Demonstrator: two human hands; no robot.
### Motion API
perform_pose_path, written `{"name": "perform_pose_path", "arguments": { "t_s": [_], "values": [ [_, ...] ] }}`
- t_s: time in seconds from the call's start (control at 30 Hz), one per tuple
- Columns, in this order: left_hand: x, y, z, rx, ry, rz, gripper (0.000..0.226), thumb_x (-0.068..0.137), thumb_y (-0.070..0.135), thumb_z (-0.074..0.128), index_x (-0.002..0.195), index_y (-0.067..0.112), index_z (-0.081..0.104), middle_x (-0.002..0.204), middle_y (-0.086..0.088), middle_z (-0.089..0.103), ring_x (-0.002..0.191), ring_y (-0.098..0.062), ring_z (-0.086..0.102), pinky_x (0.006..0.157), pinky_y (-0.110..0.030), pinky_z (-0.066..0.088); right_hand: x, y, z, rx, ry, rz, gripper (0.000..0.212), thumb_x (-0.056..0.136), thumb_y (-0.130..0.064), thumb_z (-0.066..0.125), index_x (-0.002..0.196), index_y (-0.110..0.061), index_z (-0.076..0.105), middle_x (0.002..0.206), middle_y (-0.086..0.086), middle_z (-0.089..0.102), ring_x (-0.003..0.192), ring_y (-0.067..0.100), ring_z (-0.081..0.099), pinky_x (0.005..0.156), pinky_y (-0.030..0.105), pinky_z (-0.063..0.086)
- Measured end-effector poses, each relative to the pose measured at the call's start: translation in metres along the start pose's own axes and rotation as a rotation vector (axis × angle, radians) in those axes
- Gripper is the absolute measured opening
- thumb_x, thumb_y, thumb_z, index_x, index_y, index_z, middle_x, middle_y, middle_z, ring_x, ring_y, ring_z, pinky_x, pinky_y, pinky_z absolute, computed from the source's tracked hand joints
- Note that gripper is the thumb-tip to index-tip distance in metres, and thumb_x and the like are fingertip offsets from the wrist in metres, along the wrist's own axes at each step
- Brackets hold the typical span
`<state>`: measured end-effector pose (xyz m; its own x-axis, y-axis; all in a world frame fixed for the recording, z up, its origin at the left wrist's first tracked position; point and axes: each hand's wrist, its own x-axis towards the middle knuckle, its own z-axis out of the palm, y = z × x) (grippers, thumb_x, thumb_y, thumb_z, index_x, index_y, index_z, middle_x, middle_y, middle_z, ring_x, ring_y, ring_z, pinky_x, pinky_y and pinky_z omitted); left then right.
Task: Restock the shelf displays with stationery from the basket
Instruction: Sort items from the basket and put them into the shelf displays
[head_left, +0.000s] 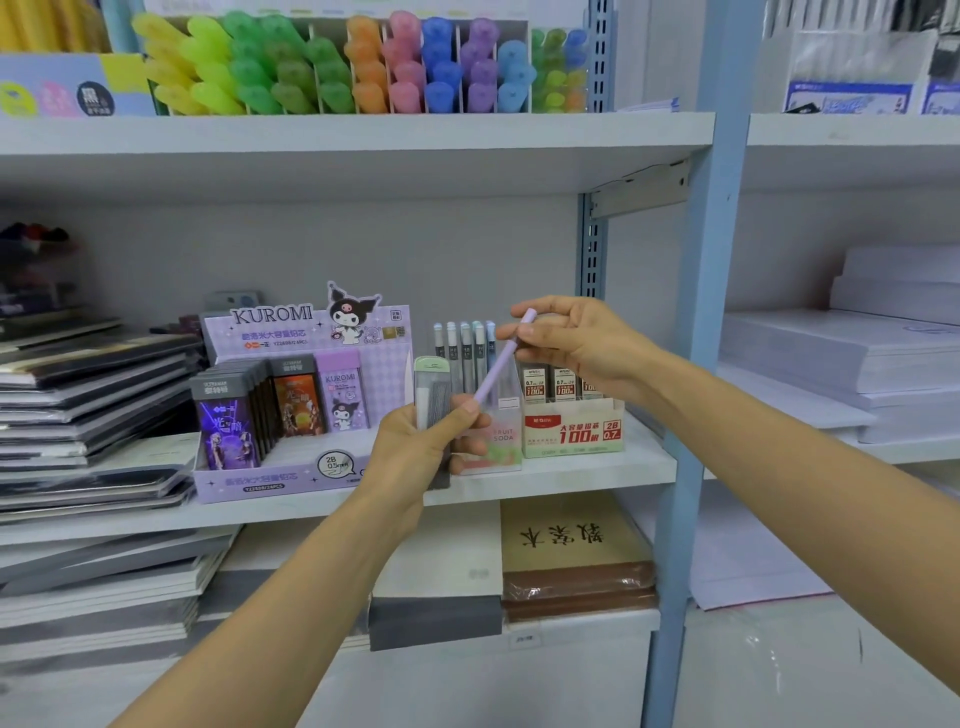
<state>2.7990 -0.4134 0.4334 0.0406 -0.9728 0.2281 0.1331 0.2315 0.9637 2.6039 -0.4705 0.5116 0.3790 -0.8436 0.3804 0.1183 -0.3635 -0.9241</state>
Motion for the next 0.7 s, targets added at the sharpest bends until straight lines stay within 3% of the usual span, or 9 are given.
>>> {"name": "perform_pose_path", "arguments": {
  "t_s": [0.23, 0.4, 0.53, 0.6, 0.7],
  "values": [
    [-0.002, 0.004, -0.006, 0.005, 0.068, 0.015, 0.013, 0.085, 0.021, 0.072, 0.096, 0.015, 0.071, 0.077, -0.001, 0.076, 0.049, -0.004, 0.062, 0.04, -0.016, 0.04, 0.009, -0.001, 0.008, 0.012, 0.101, -0.022, 0.019, 0.09, 0.0, 0.061, 0.108, -0.001, 0.065, 0.096, 0.014, 0.073, 0.091, 0.024, 0.072, 0.072, 0.025, 0.058],
    [0.003, 0.001, -0.02, 0.062, 0.078, -0.009, 0.022, 0.092, 0.032, 0.064, 0.095, 0.011, 0.07, 0.07, -0.002, 0.072, 0.046, -0.009, 0.055, 0.04, -0.018, 0.038, 0.027, -0.014, -0.006, -0.262, 0.315, -0.196, 0.016, 0.093, 0.0, 0.056, 0.105, -0.009, 0.062, 0.102, 0.017, 0.065, 0.092, 0.024, 0.07, 0.076, 0.026, 0.059],
    [0.008, -0.001, -0.025, 0.04, 0.055, 0.035, 0.014, 0.094, 0.028, 0.061, 0.093, 0.017, 0.069, 0.07, 0.0, 0.071, 0.049, -0.011, 0.058, 0.046, -0.022, 0.038, 0.038, -0.005, -0.005, -0.459, 0.325, -0.215, 0.017, 0.094, -0.001, 0.056, 0.108, -0.009, 0.061, 0.102, 0.014, 0.065, 0.095, 0.022, 0.069, 0.08, 0.028, 0.059],
    [0.01, -0.004, -0.026, 0.028, 0.044, 0.062, 0.014, 0.097, 0.025, 0.056, 0.1, 0.02, 0.069, 0.07, 0.0, 0.071, 0.052, -0.012, 0.06, 0.05, -0.025, 0.038, 0.041, 0.007, 0.001, -0.528, 0.292, -0.176, 0.017, 0.094, 0.001, 0.056, 0.106, -0.009, 0.061, 0.102, 0.012, 0.065, 0.094, 0.02, 0.069, 0.076, 0.025, 0.059],
    [0.012, -0.007, -0.028, 0.034, 0.029, 0.083, 0.017, 0.099, 0.027, 0.053, 0.107, 0.024, 0.068, 0.07, -0.001, 0.07, 0.053, -0.013, 0.061, 0.05, -0.026, 0.037, 0.046, 0.024, 0.009, -0.616, 0.274, -0.157, 0.015, 0.094, -0.001, 0.056, 0.105, -0.01, 0.061, 0.1, 0.008, 0.067, 0.088, 0.011, 0.068, 0.059, 0.01, 0.052]
  ]
}}
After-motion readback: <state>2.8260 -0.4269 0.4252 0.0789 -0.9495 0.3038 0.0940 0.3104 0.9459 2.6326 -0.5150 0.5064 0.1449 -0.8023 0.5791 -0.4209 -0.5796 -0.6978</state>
